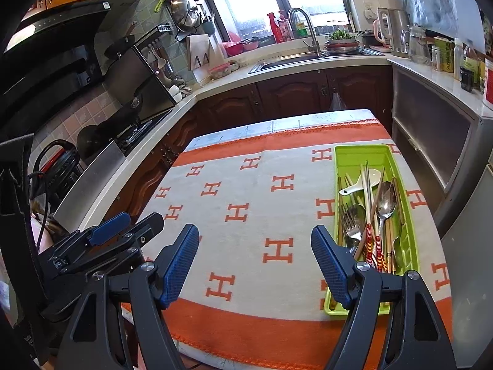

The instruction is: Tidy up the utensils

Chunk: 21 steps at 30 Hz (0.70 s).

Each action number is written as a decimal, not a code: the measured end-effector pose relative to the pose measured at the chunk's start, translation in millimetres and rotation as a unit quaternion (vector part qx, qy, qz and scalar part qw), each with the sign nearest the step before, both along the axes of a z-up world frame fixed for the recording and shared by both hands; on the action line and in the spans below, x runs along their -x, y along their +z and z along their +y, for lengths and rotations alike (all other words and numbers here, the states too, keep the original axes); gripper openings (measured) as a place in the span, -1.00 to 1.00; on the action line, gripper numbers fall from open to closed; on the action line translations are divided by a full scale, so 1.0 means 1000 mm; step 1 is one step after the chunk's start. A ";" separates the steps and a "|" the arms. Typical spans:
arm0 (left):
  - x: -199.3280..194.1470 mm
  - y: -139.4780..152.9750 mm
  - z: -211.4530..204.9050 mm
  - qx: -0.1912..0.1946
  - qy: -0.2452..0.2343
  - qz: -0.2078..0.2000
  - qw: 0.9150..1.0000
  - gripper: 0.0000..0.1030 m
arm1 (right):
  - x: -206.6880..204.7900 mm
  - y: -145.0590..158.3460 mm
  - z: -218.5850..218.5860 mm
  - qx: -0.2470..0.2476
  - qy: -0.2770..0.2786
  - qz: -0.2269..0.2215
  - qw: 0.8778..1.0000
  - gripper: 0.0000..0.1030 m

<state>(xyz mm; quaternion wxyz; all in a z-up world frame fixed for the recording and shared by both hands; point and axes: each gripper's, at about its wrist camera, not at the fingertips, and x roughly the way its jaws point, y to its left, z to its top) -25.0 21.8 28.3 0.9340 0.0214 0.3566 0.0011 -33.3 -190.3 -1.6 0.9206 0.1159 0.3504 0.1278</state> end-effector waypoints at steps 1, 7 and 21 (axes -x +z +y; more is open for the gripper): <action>0.000 0.000 0.001 0.001 0.001 0.001 1.000 -0.08 | -0.001 0.000 0.000 0.000 0.001 0.000 1.000 0.48; 0.000 0.000 0.004 0.001 0.001 0.002 1.000 -0.08 | 0.000 0.001 0.002 -0.001 0.002 0.000 1.000 0.48; -0.001 -0.004 0.004 0.001 0.002 0.006 1.000 -0.08 | 0.001 0.002 0.005 -0.002 0.002 0.000 1.000 0.48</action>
